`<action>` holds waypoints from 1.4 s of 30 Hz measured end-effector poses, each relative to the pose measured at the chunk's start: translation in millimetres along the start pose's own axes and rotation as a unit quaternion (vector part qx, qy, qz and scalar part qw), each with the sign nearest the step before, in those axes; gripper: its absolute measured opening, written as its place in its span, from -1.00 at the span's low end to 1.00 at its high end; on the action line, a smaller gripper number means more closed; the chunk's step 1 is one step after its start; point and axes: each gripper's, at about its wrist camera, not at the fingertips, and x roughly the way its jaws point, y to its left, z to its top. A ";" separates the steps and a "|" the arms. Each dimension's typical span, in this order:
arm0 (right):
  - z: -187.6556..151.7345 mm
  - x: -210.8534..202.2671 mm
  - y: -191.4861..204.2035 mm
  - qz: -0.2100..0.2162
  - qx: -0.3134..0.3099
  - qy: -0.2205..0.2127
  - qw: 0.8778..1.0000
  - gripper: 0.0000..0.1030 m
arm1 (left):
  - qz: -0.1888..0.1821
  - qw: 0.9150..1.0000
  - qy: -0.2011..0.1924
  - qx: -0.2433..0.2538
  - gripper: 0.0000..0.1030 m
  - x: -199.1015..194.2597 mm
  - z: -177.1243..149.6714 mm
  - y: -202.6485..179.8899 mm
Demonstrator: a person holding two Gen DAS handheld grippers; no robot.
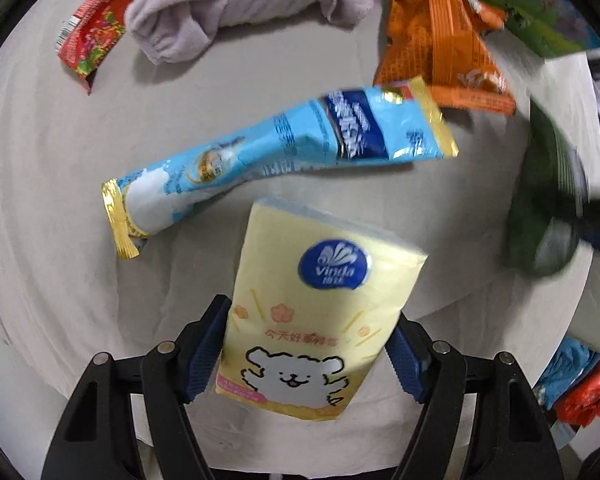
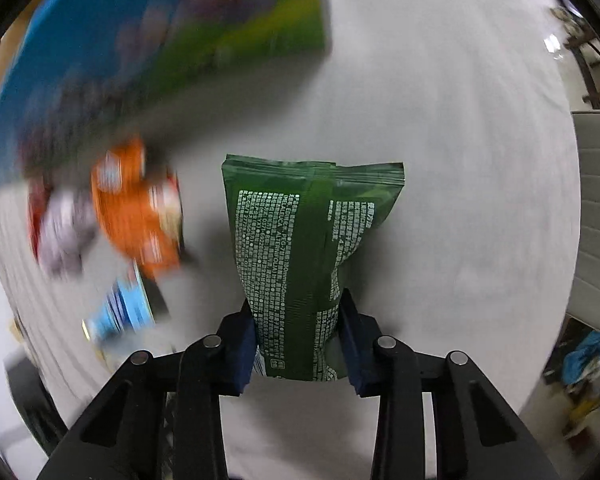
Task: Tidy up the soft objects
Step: 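Grasp the yellow Vinda tissue pack with left tool while right tool grasps the green bag, then carry the tissue pack with left tool while right tool carries the green bag into the box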
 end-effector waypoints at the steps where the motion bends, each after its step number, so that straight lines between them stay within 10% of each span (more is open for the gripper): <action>1: -8.7 3.0 0.0 -0.006 -0.012 0.014 1.000 -0.26 | 0.001 1.000 0.004 0.002 0.39 5.7 1.4 -5.8; 7: -50.7 16.3 -1.3 -0.052 -0.070 0.028 0.996 -0.23 | 0.005 1.000 -0.003 0.018 0.39 25.0 -6.1 -4.6; 25: -33.9 24.8 28.2 -0.061 -0.033 -0.006 0.998 -0.28 | 0.044 0.996 -0.043 0.069 0.19 3.0 -10.4 -83.6; 42: -44.3 -158.9 32.2 -0.004 -0.078 -0.145 0.986 -0.33 | -0.028 0.978 -0.196 0.071 0.19 -169.5 -19.3 -117.1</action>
